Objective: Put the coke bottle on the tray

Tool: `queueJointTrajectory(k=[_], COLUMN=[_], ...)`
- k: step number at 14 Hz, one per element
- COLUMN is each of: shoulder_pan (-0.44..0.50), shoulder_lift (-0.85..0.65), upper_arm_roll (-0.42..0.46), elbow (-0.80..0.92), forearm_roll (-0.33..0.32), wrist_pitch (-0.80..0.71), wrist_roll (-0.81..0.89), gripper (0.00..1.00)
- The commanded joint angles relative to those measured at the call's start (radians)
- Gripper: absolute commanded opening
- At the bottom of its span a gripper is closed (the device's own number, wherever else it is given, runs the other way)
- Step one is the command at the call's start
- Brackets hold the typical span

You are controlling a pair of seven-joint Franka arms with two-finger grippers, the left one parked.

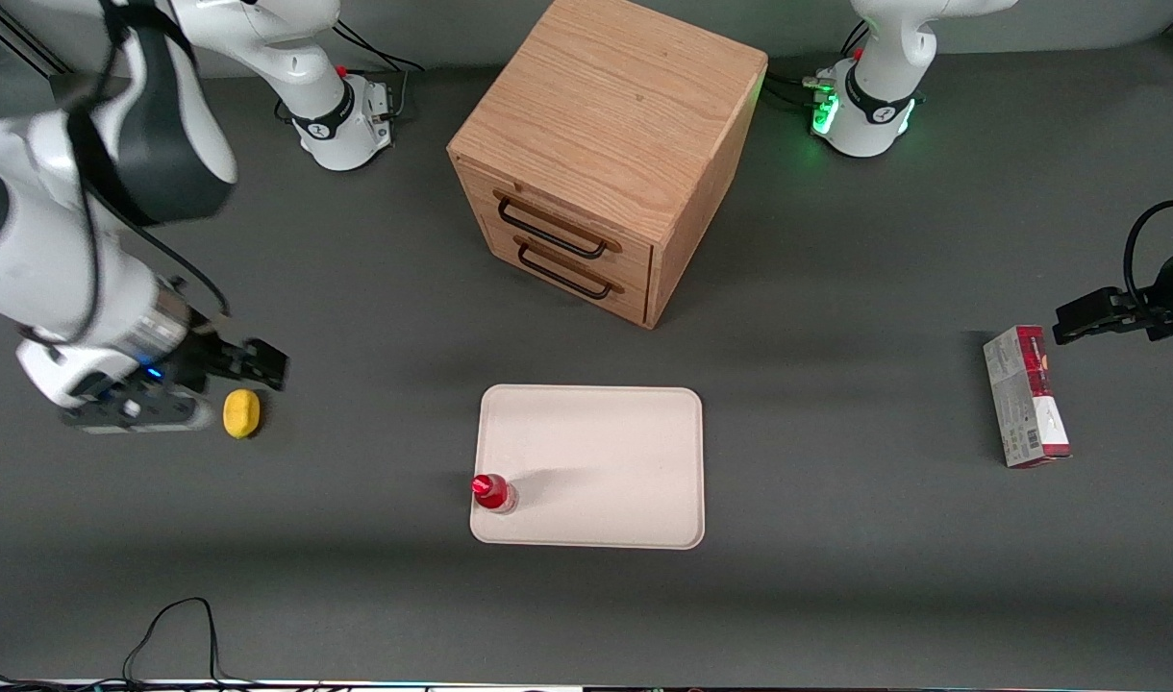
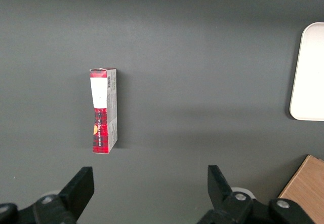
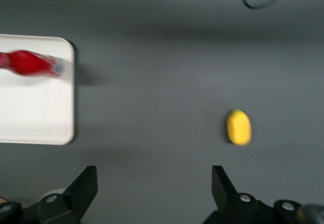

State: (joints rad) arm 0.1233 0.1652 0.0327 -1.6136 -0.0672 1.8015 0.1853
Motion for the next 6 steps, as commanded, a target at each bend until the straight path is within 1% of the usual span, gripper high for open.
queueJointTrajectory(k=[1, 4, 6], shoulder_pan=[-0.016, -0.020, -0.020], shoulder_lift=[-0.192, -0.271, -0.285], upper_arm_roll=[-0.039, -0.057, -0.065], elbow=[-0.208, -0.265, -0.272], forearm_roll=[0.029, 0.040, 0.041], wrist_pitch=[0.030, 0.029, 0.025], wrist_roll=[-0.038, -0.040, -0.038], gripper=[1.00, 1.00, 1.00])
